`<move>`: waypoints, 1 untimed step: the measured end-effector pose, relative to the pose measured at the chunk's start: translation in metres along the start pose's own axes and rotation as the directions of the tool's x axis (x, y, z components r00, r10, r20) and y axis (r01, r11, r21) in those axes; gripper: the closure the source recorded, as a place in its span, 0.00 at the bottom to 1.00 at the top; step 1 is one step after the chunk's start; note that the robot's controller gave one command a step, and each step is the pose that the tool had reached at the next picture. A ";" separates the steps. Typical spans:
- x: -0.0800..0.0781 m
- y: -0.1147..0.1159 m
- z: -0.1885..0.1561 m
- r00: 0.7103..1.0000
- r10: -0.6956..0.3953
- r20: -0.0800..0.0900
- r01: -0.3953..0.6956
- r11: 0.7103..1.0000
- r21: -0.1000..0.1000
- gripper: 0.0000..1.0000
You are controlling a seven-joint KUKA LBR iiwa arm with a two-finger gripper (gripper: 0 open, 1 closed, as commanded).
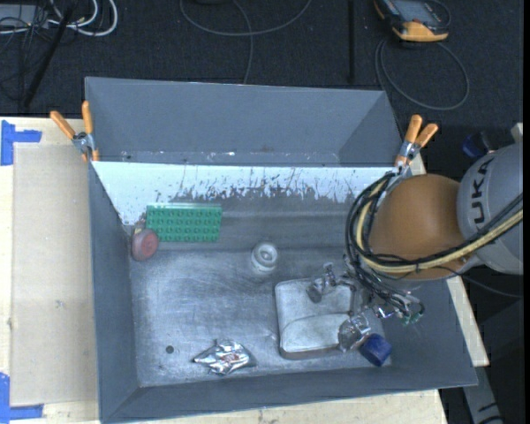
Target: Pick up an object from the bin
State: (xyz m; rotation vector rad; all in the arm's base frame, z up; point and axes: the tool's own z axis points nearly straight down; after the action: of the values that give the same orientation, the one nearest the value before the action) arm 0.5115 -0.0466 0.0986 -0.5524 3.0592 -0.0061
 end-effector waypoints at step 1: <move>-0.001 -0.002 0.000 0.997 -0.083 0.002 0.083 0.997 0.002 0.00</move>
Offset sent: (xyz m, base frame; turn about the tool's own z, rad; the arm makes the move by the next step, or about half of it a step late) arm -0.0022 -0.0104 -0.0286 -0.1795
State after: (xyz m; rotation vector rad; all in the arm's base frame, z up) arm 0.5126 -0.0478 0.0982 -0.6787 3.0315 -0.0108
